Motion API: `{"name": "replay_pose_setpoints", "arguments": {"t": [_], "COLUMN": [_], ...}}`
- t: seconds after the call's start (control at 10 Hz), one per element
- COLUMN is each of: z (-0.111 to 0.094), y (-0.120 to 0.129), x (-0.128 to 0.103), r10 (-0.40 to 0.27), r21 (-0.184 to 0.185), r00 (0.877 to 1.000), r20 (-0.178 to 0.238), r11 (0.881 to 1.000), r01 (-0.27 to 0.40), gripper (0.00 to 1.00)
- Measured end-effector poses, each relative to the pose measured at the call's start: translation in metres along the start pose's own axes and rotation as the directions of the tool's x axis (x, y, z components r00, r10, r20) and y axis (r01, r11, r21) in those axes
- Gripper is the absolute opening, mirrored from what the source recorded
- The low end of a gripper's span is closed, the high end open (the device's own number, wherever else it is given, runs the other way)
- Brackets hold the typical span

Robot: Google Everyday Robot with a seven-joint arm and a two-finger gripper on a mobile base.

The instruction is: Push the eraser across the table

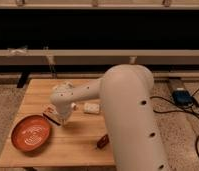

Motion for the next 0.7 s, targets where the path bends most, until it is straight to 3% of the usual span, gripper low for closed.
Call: {"name": "replay_pose_setpoints", "arguments": {"t": [0.7], "z": [0.001], "y": [-0.006], "x": [0.010], "r10": [-0.026], "r21": [0.006], "r00": [1.000], "r20": [-0.002], "r11": [1.000], "r01": [0.026], "gripper": [0.00]}}
